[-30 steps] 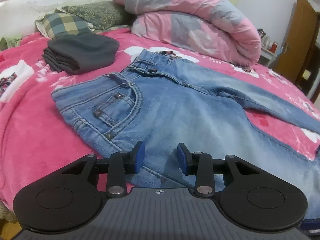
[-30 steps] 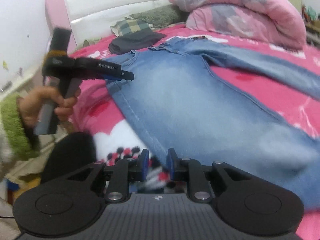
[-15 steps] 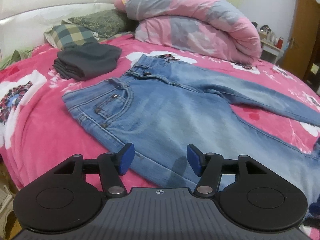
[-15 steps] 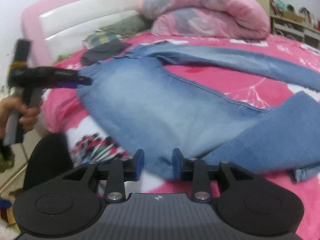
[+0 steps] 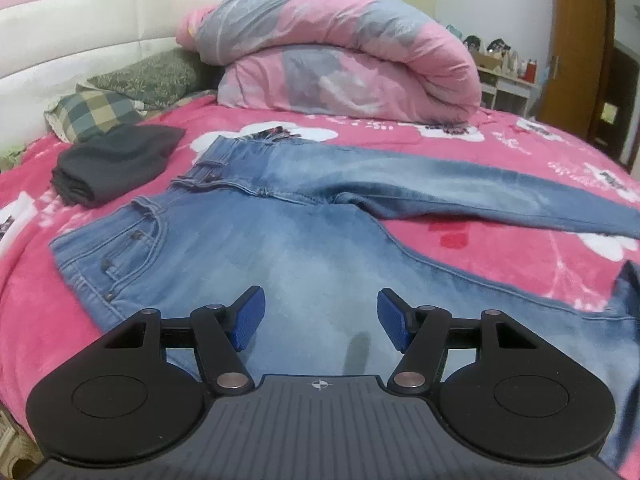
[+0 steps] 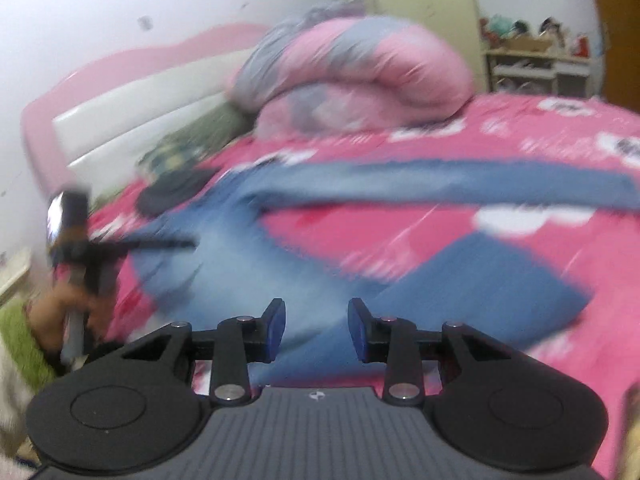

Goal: Fold clothes

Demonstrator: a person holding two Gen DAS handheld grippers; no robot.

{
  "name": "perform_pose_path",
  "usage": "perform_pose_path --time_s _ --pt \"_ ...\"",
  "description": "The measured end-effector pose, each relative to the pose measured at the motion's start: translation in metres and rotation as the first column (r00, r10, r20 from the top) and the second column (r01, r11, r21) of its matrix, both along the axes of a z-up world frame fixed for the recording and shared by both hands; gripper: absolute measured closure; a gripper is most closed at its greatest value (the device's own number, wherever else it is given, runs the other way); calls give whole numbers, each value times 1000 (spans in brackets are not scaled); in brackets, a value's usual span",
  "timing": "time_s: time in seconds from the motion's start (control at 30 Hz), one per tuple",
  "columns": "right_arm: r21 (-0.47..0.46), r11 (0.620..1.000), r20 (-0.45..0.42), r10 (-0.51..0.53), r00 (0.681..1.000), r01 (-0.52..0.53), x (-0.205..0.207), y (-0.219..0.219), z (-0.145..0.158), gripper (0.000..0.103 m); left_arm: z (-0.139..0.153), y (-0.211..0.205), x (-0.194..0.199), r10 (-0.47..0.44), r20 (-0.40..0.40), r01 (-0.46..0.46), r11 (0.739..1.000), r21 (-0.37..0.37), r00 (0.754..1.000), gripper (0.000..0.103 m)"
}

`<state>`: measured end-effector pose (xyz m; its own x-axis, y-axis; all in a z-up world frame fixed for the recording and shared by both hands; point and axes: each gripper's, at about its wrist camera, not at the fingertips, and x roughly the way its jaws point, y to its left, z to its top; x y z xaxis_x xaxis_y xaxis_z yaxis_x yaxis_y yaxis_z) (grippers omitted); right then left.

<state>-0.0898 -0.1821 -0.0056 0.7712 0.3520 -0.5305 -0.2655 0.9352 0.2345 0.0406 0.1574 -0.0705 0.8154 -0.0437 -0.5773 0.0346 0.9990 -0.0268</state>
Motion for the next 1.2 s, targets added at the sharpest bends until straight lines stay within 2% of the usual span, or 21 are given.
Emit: perform_pose_path --time_s 0.1,0.27,0.37,0.47,0.57,0.6,0.63,0.8,0.87,0.97,1.07,1.1,1.17,1.2 --pt "-59 996 30 -60 998 61 47 -29 18 66 -17 -3 5 -2 -22 3 1000 22 1000 39" --pt "-40 982 -69 -186 980 183 179 -76 16 67 -31 -3 -4 -12 34 10 998 65 999 25" --pt "-106 969 -112 -233 966 221 262 -72 -7 69 -31 1 0 -5 35 4 1000 16 999 10" --pt "-222 949 -128 -254 959 222 327 -61 -38 69 -33 0 5 -4 29 3 1000 9 1000 6" --pt "-298 944 -288 -230 930 141 349 -62 -82 69 -33 -1 4 -7 33 6 1000 14 999 5" --pt "-313 942 -259 -206 944 119 338 -62 -85 69 -33 -1 4 -7 34 6 1000 11 999 5" --pt "-348 933 -269 -189 945 88 329 -61 -84 69 -33 -1 4 -5 36 5 1000 6 999 5" --pt "-388 921 -339 -181 923 38 318 -62 -72 69 -34 3 4 3 46 -2 1000 -22 999 4" --pt "-340 937 -325 -197 925 80 327 -64 -55 69 -33 4 4 4 49 -2 999 -32 999 4" --pt "-253 963 -252 -153 955 88 340 -48 -35 69 -33 4 5 4 49 -2 999 -37 999 4" --pt "-234 972 -239 -81 968 23 349 -15 -52 69 -33 4 5 4 51 -2 999 -34 999 4" --pt "-246 969 -269 -67 961 -1 349 -6 -65 69 -33 4 4 4 52 -2 999 -36 999 4" --pt "-296 955 -263 -63 963 -19 334 9 -95 68 -33 6 4 5 55 -2 999 -45 999 4" --pt "-331 943 -257 -56 965 -34 325 14 -93 68 -33 6 4 4 55 -2 999 -47 999 4"
